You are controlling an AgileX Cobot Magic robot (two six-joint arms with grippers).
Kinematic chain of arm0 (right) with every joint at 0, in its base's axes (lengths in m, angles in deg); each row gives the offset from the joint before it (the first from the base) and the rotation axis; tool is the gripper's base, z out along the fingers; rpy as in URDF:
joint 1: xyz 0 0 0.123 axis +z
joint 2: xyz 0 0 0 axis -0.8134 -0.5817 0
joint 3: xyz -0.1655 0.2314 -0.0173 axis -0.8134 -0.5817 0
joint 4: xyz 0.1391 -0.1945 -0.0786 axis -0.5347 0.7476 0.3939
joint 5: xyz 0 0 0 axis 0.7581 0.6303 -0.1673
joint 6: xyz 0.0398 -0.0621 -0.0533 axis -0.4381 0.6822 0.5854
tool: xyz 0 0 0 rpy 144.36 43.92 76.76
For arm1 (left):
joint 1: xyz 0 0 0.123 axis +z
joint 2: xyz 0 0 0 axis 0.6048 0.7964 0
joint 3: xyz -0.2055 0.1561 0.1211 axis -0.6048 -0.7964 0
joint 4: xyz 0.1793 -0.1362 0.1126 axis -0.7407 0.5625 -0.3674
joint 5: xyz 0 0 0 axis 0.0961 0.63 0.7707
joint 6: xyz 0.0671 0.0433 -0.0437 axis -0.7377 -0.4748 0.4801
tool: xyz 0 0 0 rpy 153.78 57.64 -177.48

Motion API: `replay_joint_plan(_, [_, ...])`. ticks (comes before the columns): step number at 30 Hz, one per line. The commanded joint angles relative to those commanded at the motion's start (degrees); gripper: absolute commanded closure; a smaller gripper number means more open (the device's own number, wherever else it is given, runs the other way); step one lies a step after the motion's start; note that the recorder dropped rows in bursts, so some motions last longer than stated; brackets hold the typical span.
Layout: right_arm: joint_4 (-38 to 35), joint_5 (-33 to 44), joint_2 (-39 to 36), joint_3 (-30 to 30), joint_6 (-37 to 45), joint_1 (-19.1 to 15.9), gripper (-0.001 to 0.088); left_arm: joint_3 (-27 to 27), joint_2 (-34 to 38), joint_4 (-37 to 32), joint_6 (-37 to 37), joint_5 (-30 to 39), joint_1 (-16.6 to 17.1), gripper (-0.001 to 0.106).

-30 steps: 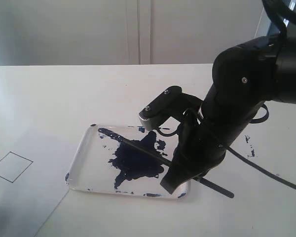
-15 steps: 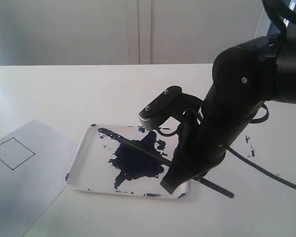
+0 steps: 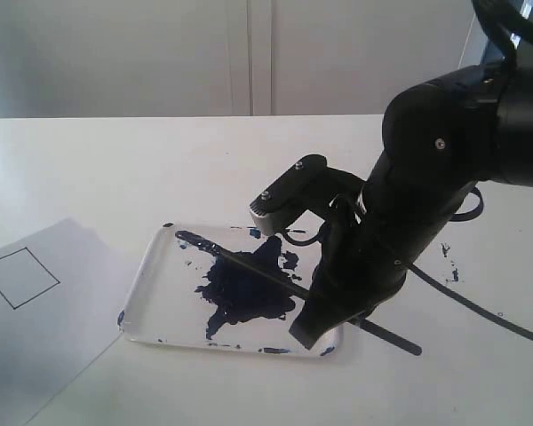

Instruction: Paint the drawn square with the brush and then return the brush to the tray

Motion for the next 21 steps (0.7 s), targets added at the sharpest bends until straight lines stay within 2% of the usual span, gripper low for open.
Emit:
replay_joint_plan(10, [0.0,-0.1,0.0,0.0,0.0,0.0,0.0868,0.0,8.8,4.4,1.5,-2.9,0.0,0.065])
replay_joint_plan(21, [0.1,-0.8,0.0,0.2,3.3,0.0,0.0868,0.0,11.2,5.6,1.5,-4.4,0.0,0.065])
